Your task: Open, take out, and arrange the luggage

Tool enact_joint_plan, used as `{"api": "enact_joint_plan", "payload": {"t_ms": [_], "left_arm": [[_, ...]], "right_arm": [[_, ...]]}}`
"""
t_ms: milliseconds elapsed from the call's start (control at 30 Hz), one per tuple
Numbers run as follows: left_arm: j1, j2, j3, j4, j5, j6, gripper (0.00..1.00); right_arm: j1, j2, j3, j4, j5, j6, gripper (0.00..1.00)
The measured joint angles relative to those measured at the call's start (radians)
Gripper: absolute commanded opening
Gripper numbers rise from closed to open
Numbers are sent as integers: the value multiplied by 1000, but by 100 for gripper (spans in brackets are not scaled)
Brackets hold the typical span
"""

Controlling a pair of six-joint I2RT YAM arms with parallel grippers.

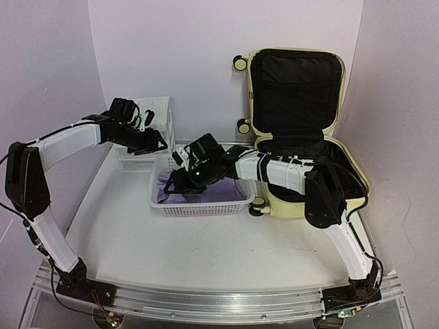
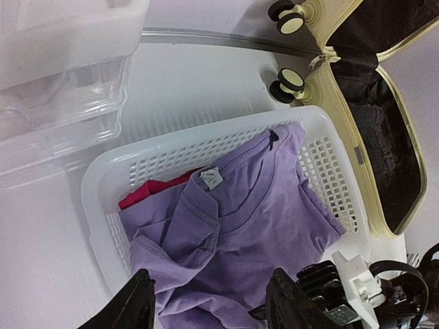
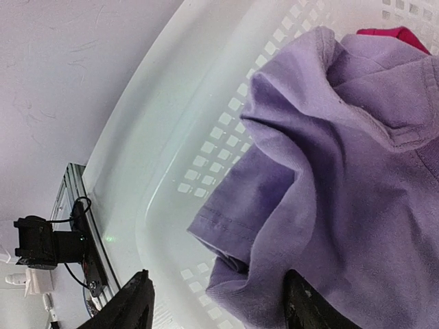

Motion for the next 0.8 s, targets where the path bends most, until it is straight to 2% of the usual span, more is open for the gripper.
{"api": "enact_joint_plan", "payload": {"t_ms": [367,467,533,633,800], "left_arm": [[-14,3,-3,-9,29,0,52],[-21,16,-3,-10,33,2,43],[-23,25,-3,-10,35,6,41],[-26,42,0,-11,40,27,43],[-32,89,29,-24,47,80,48]], "right_arm": [[26,60,19,13,-66,48,70],[26,93,47,43,-98,96,70],[23,111,50,62,-105,118,69],[14,127,49,74,-105,146,72],[-5,122,48,73,-103,158,83]]}}
